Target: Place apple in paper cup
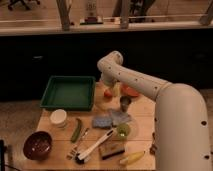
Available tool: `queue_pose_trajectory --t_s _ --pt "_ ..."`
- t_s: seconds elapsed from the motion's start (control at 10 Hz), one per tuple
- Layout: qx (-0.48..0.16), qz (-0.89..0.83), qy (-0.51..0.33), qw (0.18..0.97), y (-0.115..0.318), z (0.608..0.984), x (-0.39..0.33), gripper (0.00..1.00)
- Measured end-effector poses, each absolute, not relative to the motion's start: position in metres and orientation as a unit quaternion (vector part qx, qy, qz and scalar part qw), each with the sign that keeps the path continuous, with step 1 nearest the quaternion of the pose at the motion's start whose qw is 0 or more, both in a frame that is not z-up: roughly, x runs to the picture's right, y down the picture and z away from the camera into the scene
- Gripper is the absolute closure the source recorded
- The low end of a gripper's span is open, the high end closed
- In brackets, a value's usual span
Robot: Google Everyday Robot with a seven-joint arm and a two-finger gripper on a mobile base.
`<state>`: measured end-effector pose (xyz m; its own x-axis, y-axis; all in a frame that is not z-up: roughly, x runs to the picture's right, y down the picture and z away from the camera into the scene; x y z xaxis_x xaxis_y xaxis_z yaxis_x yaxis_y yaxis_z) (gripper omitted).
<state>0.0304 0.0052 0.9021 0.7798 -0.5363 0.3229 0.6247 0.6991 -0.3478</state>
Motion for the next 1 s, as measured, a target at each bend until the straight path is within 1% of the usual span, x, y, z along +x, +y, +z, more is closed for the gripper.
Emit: queue_pose_trajectory --t_s 0.4,1.0 --pt "-0.253 -0.313 -0.107 0.909 0.023 0.924 0.032 0.2" --pt "-0.268 -0.311 -0.114 0.905 0.034 0.938 0.035 0.2"
